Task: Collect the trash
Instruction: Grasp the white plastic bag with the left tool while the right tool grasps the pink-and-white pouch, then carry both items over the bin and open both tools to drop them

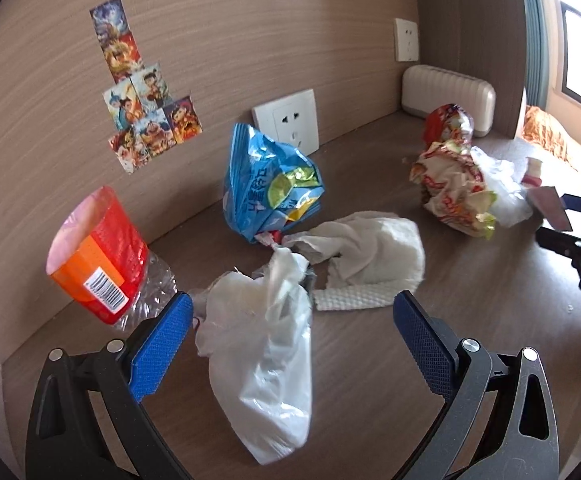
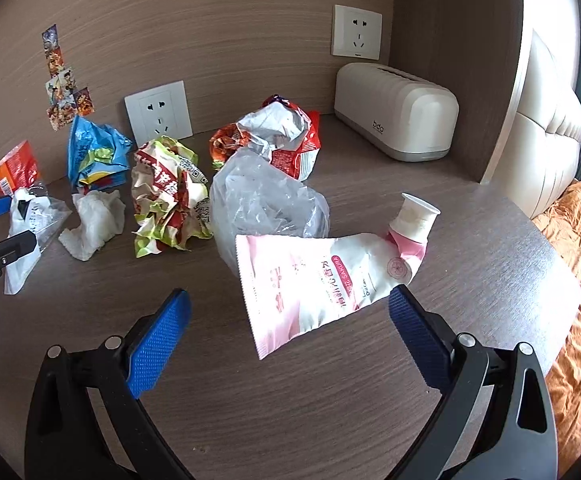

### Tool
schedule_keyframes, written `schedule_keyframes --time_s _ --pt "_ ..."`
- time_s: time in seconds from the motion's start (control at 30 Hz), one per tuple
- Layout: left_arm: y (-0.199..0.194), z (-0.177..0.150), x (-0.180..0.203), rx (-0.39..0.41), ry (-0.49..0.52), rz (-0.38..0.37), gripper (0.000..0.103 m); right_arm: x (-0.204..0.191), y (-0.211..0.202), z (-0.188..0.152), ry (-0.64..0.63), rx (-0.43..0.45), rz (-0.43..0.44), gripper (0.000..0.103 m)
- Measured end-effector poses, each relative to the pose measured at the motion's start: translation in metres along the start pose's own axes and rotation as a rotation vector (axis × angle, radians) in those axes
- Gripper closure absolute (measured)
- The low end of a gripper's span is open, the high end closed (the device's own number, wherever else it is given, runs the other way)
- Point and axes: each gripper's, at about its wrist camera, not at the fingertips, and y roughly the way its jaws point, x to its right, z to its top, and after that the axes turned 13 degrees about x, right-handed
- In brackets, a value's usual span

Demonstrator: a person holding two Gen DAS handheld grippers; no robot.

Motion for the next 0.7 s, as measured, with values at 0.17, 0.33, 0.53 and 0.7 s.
schedule_keyframes --time_s 0.17,0.33,0.53,0.7 --pt "0.025 -0.005 -0.005 -0.063 0.005 -0.011 0.005 0.006 0.013 0.000 0.000 -0.014 -0.043 0.049" --pt "0.033 -0.008 -0.005 -0.094 0.001 -0.080 0.050 0.014 0.008 0.006 0.027 -0.002 -0.045 0.090" --pt "0.020 -0.006 -0.003 -0.078 -0.003 -0.108 0.057 0.023 -0.018 0.027 0.091 0.039 -0.033 0.097" --pt "-0.007 0.001 -0.002 -0.041 -0.015 -0.102 0.057 0.031 -0.042 0.036 0.135 0.066 -0.028 0.098"
